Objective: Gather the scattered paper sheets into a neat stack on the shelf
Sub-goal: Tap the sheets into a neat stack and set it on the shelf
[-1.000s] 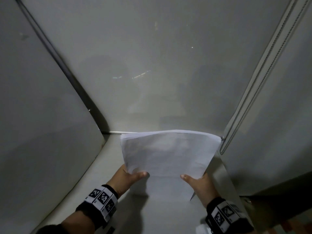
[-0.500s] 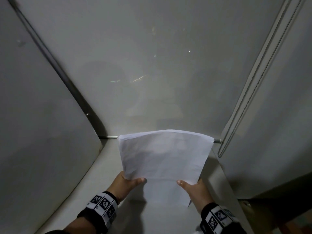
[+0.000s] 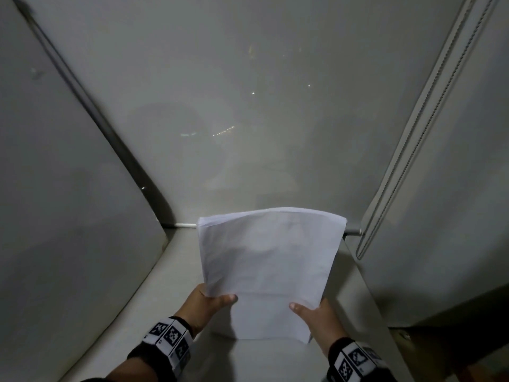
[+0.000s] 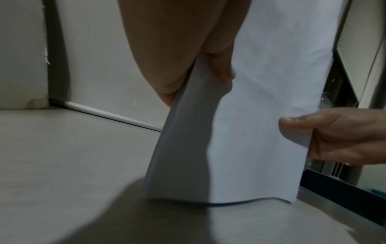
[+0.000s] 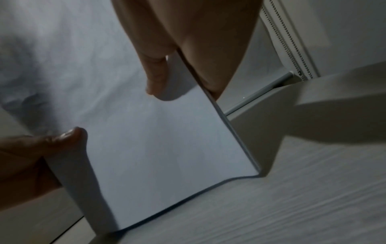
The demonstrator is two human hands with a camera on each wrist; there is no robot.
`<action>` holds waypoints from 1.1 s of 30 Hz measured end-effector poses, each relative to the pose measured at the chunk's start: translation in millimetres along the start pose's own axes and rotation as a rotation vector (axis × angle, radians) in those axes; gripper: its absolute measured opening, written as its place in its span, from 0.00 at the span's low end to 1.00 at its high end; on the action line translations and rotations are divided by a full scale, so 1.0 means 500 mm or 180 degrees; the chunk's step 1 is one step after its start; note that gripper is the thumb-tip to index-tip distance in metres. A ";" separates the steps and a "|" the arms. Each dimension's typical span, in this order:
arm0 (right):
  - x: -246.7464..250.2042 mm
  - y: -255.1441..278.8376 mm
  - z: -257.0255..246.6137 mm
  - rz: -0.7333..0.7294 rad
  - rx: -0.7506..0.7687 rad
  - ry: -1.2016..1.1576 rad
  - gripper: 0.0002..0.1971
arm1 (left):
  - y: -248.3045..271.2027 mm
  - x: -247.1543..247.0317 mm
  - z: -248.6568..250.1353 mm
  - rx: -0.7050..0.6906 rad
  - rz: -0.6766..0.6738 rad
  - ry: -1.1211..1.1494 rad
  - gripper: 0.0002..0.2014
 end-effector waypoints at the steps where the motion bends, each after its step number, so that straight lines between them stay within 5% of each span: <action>1: 0.001 0.002 -0.002 0.0064 -0.0028 0.0022 0.18 | 0.001 -0.001 0.003 0.0018 -0.0028 0.0010 0.24; 7: 0.000 -0.002 0.008 -0.0209 -0.0325 0.0077 0.28 | 0.001 -0.002 0.019 0.0394 -0.0450 -0.0036 0.37; 10: -0.005 -0.005 0.028 -0.0258 -0.0441 0.0027 0.53 | 0.004 0.000 0.015 0.0519 -0.0681 -0.0008 0.48; 11: -0.006 -0.010 0.033 -0.0273 -0.0486 -0.0069 0.53 | 0.008 0.001 0.009 0.0553 -0.0728 -0.0003 0.49; 14: 0.010 0.000 0.009 -0.0333 -0.0590 -0.0044 0.23 | 0.036 0.003 -0.024 0.0685 -0.0907 -0.0011 0.52; 16: 0.020 -0.007 0.004 -0.0321 -0.0618 -0.0095 0.15 | 0.059 0.005 -0.056 0.0789 -0.0941 0.0004 0.51; 20: 0.017 -0.016 0.016 -0.0275 -0.0683 0.0040 0.27 | 0.088 0.002 -0.088 0.0393 -0.0712 -0.0062 0.45; 22: 0.015 -0.015 0.019 -0.0308 -0.0676 0.0052 0.25 | 0.097 0.000 -0.085 0.0241 -0.0493 0.0026 0.37; 25: 0.018 -0.016 0.010 -0.0322 -0.0477 0.0057 0.23 | 0.112 -0.015 -0.088 0.0431 -0.0633 0.0312 0.45; 30: 0.020 -0.006 -0.034 -0.0169 0.0164 -0.0162 0.42 | 0.105 -0.016 -0.087 0.0498 -0.0605 0.0347 0.42; 33: 0.013 -0.008 -0.048 -0.0232 0.0492 -0.0017 0.41 | 0.106 -0.024 -0.078 0.0633 -0.0600 0.0494 0.25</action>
Point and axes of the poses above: each hand's wrist, its own y-axis away from the middle knuckle, its own x-axis out of the back of the hand, z = x × y, the point moved 6 cm from there along -y, towards the middle knuckle, and after that the axes turned 14 degrees about z, right-handed, at the moved point
